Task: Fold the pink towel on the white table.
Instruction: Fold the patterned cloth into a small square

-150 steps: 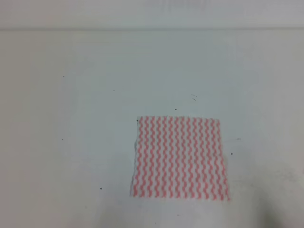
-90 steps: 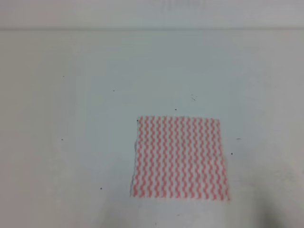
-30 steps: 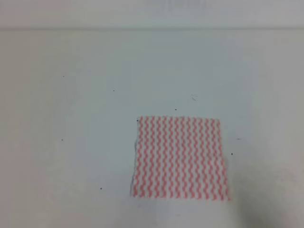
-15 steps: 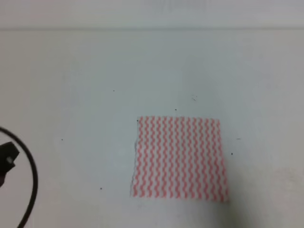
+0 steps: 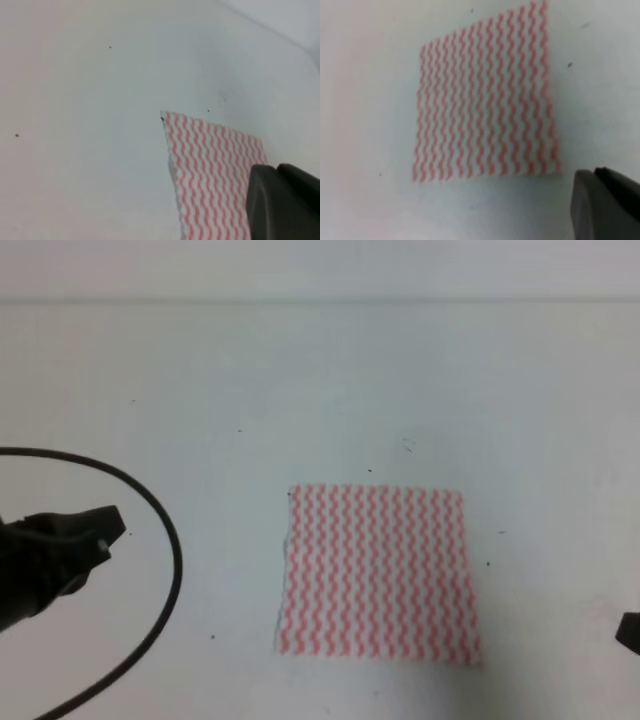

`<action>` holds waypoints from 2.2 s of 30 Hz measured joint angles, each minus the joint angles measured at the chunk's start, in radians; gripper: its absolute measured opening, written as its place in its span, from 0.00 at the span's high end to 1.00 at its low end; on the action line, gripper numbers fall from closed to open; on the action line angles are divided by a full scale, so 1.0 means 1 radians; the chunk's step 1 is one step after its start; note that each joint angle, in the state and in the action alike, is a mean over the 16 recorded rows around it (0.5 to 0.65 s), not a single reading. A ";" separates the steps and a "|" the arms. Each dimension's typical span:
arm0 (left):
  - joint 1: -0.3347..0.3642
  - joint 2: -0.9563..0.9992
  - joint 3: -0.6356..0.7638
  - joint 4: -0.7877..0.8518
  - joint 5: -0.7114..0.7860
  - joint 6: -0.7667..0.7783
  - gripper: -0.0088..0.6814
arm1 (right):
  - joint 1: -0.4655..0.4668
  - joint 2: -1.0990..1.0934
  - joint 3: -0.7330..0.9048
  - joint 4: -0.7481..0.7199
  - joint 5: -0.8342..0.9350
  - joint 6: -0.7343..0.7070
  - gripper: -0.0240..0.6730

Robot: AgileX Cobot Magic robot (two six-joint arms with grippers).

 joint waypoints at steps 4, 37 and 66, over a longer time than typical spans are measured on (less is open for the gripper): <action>0.000 0.056 0.000 -0.122 0.025 0.144 0.99 | 0.007 0.083 -0.005 0.126 0.001 -0.100 0.99; -0.001 0.115 0.000 -0.227 0.193 0.290 0.99 | 0.368 0.683 -0.210 -0.030 -0.256 0.018 0.81; -0.001 0.117 0.000 -0.197 0.220 0.286 0.99 | 0.289 0.876 -0.211 -0.014 -0.245 0.073 0.55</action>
